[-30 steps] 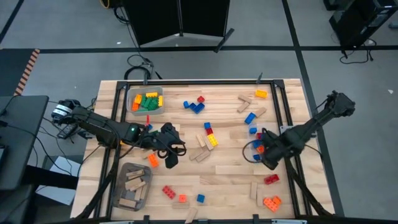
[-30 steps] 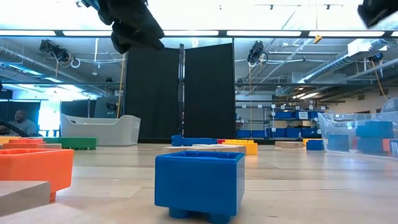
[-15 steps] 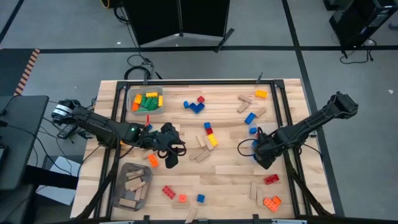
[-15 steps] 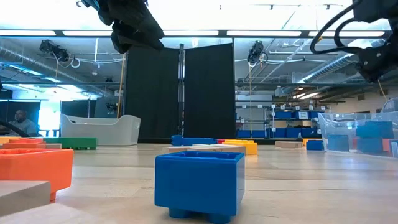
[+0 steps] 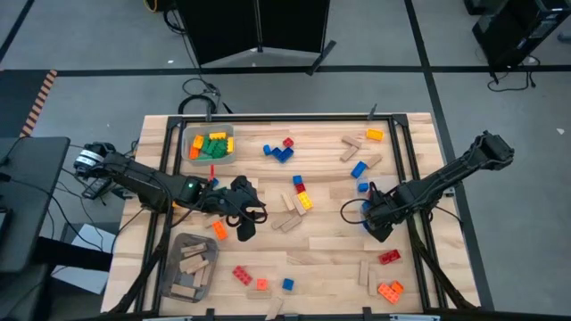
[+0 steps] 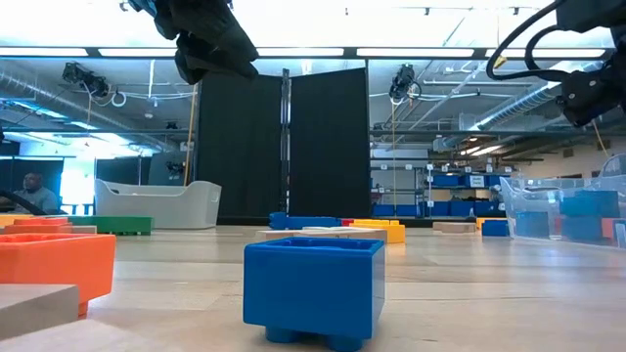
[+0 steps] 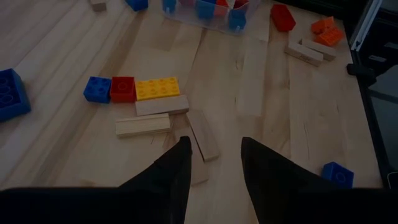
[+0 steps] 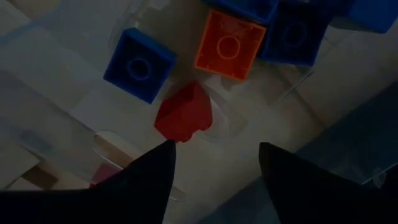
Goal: Sort blocks by size
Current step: Put the large blue game piece into the gray bin
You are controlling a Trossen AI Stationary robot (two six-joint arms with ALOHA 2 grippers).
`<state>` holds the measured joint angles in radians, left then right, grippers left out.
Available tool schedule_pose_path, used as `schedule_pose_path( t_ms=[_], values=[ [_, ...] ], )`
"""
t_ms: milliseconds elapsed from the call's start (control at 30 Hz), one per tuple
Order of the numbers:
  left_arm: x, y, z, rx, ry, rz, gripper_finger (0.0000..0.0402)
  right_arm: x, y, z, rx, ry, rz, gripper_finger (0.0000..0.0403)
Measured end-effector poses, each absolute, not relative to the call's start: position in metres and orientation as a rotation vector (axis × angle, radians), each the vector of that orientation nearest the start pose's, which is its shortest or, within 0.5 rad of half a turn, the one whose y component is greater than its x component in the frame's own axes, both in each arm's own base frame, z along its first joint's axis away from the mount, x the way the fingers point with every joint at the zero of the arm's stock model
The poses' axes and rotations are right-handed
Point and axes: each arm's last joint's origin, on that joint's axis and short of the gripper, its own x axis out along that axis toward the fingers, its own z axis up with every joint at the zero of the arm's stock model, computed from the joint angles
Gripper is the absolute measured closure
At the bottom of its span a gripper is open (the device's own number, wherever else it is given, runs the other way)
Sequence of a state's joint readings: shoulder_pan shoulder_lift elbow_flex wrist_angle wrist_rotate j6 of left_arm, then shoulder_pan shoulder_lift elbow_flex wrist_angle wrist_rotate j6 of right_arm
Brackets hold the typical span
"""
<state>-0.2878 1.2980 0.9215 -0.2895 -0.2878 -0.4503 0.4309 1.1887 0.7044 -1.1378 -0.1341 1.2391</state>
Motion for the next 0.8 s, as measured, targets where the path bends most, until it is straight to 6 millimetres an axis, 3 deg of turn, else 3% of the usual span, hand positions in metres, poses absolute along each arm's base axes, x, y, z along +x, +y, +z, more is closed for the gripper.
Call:
schedule_pose_path(
  t_ms=[433,800],
  values=[
    [0.267,-0.071,0.268,-0.260,0.583,0.134,0.0254,0.129,0.057,0.217,0.801,1.406,-0.572,0.0182],
    [0.274,-0.073,0.279,-0.306,0.450,0.104,0.0254,0.121,0.040,0.231,0.714,1.252,-0.484,0.0182]
  ],
)
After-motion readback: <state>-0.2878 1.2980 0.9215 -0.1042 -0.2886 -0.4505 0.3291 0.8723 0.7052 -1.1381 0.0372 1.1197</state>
